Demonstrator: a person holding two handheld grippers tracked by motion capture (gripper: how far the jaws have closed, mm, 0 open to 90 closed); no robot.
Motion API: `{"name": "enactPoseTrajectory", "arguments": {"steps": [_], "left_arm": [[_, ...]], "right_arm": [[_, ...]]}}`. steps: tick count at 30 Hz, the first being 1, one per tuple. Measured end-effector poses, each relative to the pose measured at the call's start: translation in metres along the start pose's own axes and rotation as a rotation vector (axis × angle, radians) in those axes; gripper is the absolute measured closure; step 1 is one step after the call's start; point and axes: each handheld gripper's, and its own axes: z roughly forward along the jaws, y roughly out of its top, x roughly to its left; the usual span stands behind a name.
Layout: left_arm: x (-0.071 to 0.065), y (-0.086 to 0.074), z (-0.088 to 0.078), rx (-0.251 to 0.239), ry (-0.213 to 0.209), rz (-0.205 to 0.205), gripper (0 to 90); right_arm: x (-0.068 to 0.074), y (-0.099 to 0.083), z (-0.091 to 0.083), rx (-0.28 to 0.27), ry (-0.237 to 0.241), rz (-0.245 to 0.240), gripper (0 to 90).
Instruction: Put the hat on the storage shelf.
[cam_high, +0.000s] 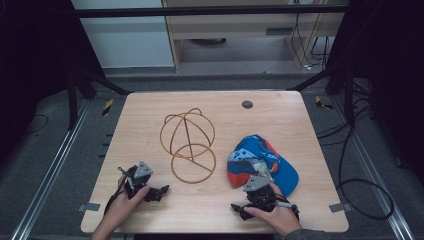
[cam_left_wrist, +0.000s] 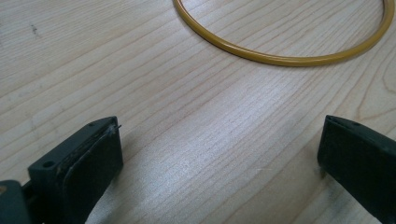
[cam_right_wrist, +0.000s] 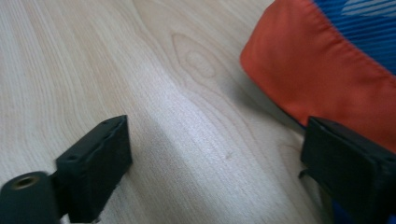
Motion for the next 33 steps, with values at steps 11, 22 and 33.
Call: {"name": "enactPoseTrajectory", "arguments": {"steps": [11,22,33], "left_arm": [[0.000,0.000,0.000,0.001,0.001,0.000,0.0],[0.000,0.000,0.000,0.002,0.001,0.001,0.0],[0.000,0.000,0.000,-0.001,0.001,-0.001,0.0]], "right_arm": [[-0.026,0.009,-0.055,-0.030,-0.127,0.006,12.7],[-0.069,0.012,-0.085,0.079,-0.188,0.070,21.7],[-0.086,0.028,-0.092,0.166,-0.181,0.068,24.6]]}}
